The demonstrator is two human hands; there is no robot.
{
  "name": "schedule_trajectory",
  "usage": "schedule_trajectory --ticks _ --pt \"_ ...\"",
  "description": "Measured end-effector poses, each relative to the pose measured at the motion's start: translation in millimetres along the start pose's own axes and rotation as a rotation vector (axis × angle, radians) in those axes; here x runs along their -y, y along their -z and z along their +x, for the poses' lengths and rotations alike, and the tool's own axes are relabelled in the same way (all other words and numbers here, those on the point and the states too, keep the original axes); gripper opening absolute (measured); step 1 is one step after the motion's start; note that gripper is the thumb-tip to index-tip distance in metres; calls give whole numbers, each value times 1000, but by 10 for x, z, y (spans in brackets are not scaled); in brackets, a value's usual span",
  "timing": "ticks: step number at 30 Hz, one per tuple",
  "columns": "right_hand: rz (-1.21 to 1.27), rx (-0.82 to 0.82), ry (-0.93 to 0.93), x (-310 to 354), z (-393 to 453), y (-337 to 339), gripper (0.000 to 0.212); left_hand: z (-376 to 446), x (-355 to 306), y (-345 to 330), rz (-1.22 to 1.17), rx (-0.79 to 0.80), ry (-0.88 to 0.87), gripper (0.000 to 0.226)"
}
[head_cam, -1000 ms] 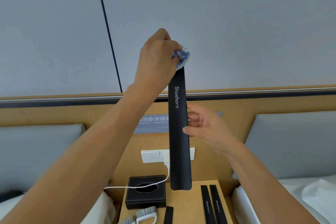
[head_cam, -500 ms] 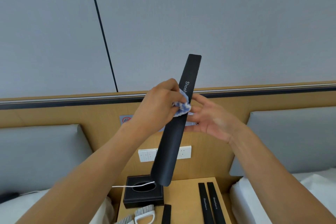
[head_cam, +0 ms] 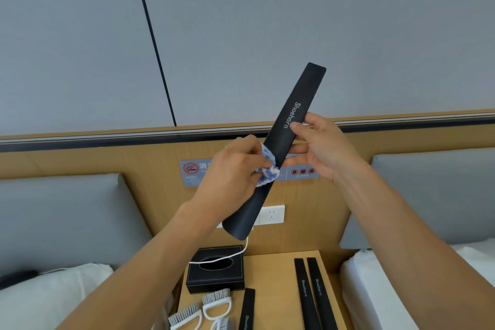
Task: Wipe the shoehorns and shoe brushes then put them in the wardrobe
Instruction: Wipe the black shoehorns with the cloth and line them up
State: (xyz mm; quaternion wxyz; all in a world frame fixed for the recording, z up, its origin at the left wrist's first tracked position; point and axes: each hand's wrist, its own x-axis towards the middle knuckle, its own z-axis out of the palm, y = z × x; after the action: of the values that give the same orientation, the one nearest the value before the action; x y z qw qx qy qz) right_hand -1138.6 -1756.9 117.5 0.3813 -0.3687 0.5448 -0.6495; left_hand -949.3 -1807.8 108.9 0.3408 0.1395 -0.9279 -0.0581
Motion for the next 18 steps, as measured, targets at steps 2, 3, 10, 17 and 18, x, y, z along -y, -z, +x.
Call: schedule_trajectory --ticks 2,3,10,17,18 --pt "-14 -68 26 -17 11 -18 15 -73 18 -31 -10 6 60 8" --pt "-16 -95 39 -23 18 -20 15 -110 33 -51 7 15 102 9" --pt "15 -223 50 -20 74 17 15 -423 206 -89 53 76 109 18" --pt "25 -250 38 31 151 12 16 -568 387 -41 26 145 119 28" --pt "23 -254 36 33 161 8 16 -583 406 -21 31 157 115 28"
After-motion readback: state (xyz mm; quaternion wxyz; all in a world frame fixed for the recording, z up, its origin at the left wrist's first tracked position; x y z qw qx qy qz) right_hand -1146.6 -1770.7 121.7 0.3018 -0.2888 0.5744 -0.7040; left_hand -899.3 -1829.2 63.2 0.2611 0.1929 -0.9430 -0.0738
